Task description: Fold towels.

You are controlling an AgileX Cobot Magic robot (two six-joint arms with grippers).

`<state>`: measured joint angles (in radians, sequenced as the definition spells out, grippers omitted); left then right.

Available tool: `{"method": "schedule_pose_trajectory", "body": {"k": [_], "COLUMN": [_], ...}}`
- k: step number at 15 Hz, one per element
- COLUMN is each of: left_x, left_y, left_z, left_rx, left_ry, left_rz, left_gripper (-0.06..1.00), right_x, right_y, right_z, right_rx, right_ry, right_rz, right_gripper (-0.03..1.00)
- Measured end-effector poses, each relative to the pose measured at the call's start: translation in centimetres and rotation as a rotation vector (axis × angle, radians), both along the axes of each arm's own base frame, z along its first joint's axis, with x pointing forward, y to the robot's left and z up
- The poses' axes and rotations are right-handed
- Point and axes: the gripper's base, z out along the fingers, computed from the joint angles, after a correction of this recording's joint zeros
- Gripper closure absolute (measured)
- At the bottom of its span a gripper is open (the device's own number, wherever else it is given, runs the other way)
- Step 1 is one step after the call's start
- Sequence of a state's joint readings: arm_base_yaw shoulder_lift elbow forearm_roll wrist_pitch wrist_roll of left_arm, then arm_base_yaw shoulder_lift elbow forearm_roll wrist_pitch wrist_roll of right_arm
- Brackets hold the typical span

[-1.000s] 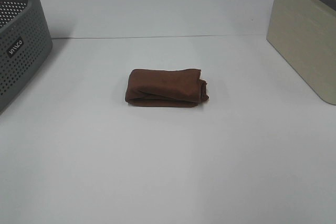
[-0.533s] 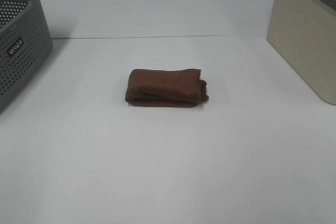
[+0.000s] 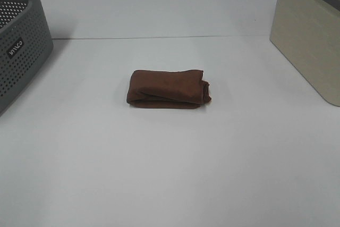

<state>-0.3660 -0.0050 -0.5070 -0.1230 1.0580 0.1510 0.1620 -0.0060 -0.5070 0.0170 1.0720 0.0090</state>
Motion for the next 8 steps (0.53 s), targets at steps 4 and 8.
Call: {"method": "schedule_pose_trajectory", "body": {"k": [4,8], "left_x": [-0.01,-0.04], "left_y": [-0.03,-0.08], "left_z": [0.00,0.01], "left_rx": [-0.003,-0.008], "left_ry": [0.001,0.003], "left_rz": [-0.002,-0.006], "left_gripper": [0.35,0.35], "right_x": [0.01,0.01], "right_y": [0.00,0.00], "right_z": [0.02,0.02], "right_rx": [-0.015,-0.012], "right_ry": [-0.005,-0.004], "right_rz": [0.010,0.008], "right_gripper": [0.06,0.06]}}
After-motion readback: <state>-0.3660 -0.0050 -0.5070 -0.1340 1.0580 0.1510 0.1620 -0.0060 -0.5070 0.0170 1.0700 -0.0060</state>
